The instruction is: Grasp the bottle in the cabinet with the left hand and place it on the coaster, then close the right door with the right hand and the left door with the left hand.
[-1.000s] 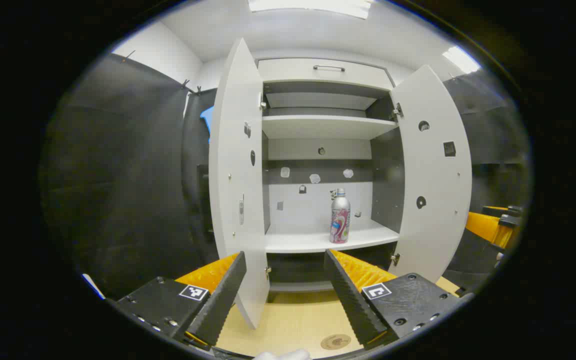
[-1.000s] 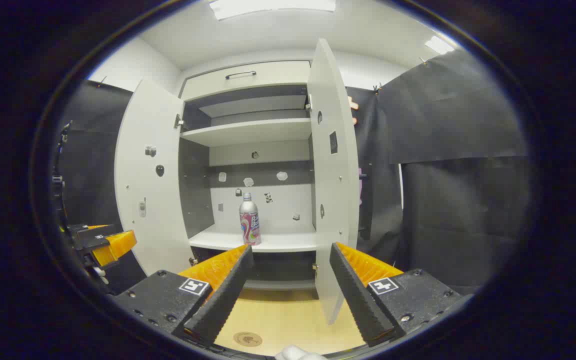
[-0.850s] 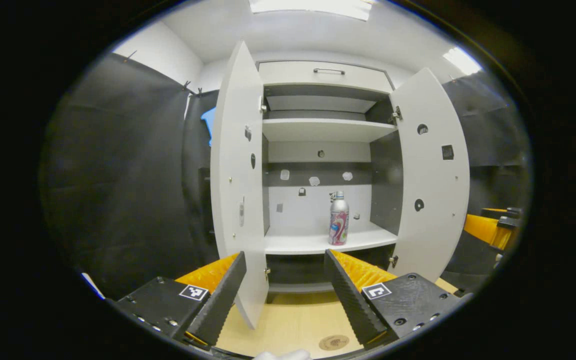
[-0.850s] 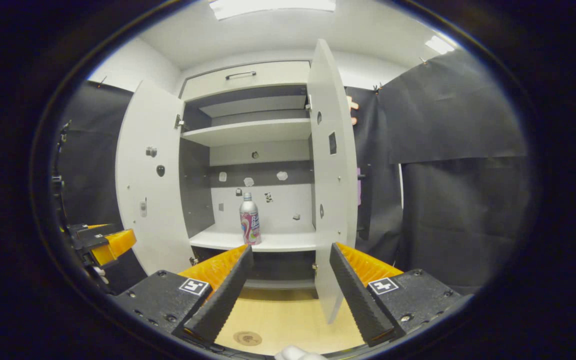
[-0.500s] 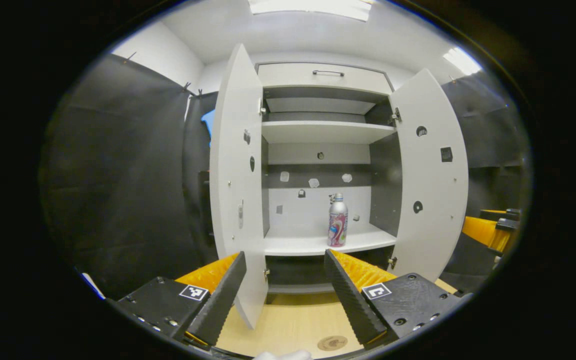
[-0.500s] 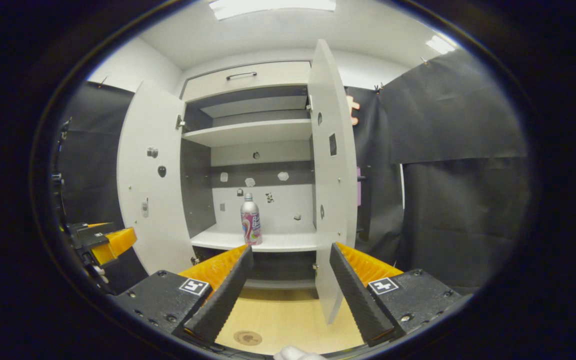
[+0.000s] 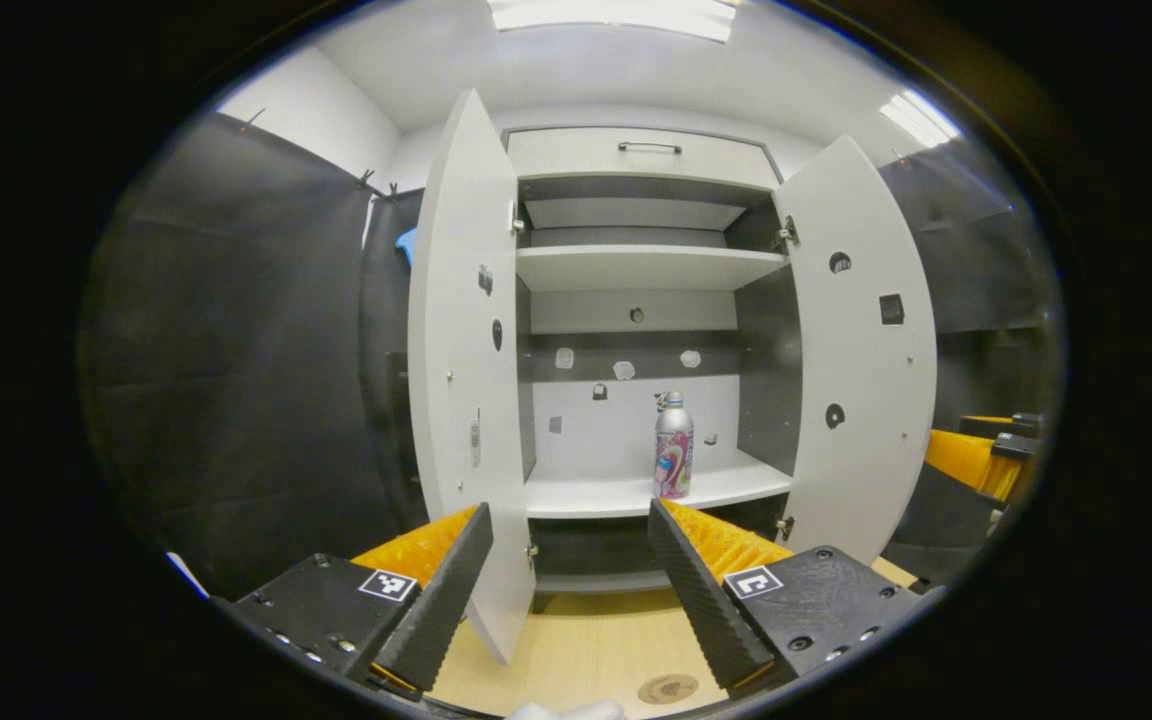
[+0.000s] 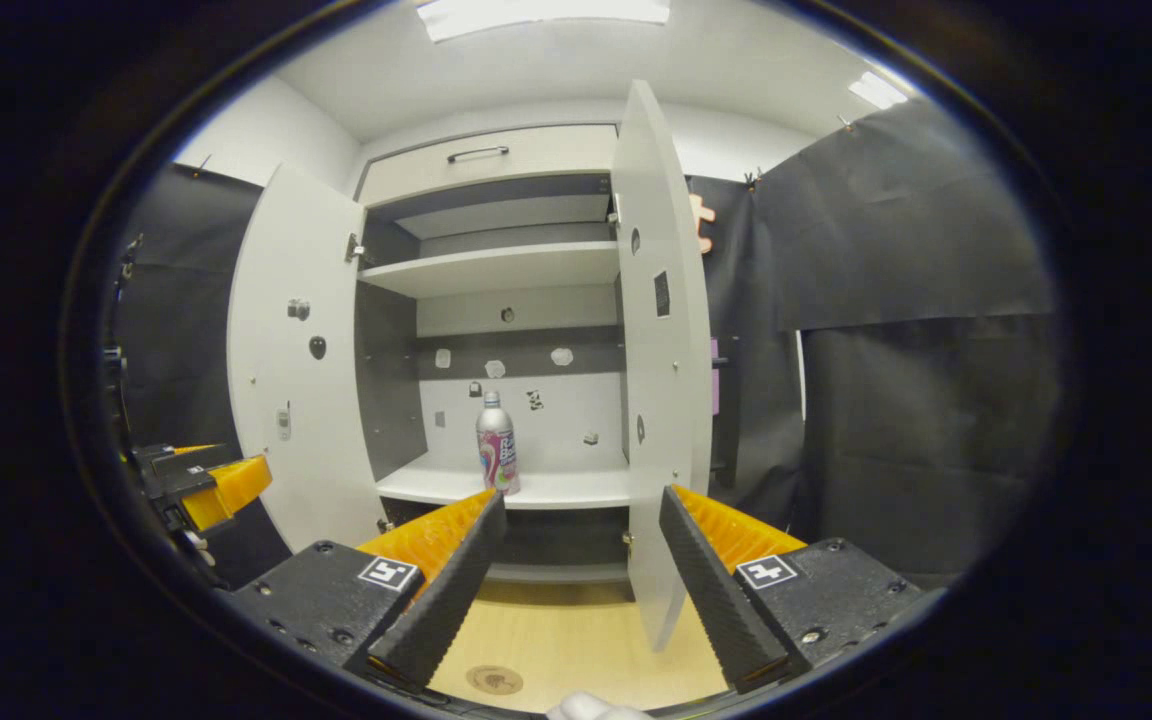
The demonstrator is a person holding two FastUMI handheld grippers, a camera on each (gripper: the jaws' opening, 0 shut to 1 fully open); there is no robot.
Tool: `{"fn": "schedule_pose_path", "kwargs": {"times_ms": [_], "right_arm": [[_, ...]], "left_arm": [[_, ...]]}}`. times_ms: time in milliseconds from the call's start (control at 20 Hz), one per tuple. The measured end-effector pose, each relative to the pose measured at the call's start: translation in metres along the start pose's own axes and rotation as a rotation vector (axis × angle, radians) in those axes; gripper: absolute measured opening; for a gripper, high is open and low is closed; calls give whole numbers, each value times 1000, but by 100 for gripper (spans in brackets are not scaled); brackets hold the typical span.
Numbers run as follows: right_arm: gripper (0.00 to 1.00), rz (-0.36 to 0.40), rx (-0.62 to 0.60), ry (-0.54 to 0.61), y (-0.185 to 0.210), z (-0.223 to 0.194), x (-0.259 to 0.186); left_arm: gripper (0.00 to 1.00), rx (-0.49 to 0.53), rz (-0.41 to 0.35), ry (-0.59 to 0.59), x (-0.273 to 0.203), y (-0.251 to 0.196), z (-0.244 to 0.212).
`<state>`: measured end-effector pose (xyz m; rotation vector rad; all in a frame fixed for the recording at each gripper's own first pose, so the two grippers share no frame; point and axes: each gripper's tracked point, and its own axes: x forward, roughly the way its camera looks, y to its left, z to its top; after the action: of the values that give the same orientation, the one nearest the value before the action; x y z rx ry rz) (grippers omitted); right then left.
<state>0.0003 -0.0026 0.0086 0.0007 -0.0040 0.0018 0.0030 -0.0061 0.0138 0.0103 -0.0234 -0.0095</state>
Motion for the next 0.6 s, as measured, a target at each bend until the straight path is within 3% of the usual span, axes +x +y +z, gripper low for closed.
{"fn": "schedule_pose_path", "kwargs": {"times_ms": [50, 100, 150, 200, 300, 450, 600], "right_arm": [[100, 1, -2, 1, 1, 0, 1], [100, 2, -2, 1, 2, 1, 2], [100, 5, -2, 1, 4, 2, 2], [100, 7, -2, 1, 4, 1, 2], [100, 8, 0, 5, 6, 2, 3], [100, 7, -2, 11, 7, 2, 8], [100, -3, -3, 18, 4, -1, 10]], "left_arm": [[92, -1, 1, -2, 0, 1, 0], [100, 1, 4, -2, 1, 2, 1], [96, 3, 4, -3, 2, 3, 0], [100, 5, 7, -3, 5, 4, 0], [96, 8, 7, 0, 12, 4, -2], [100, 2, -1, 0, 38, 0, -3], [96, 3, -24, -12, 79, -13, 0]]}}
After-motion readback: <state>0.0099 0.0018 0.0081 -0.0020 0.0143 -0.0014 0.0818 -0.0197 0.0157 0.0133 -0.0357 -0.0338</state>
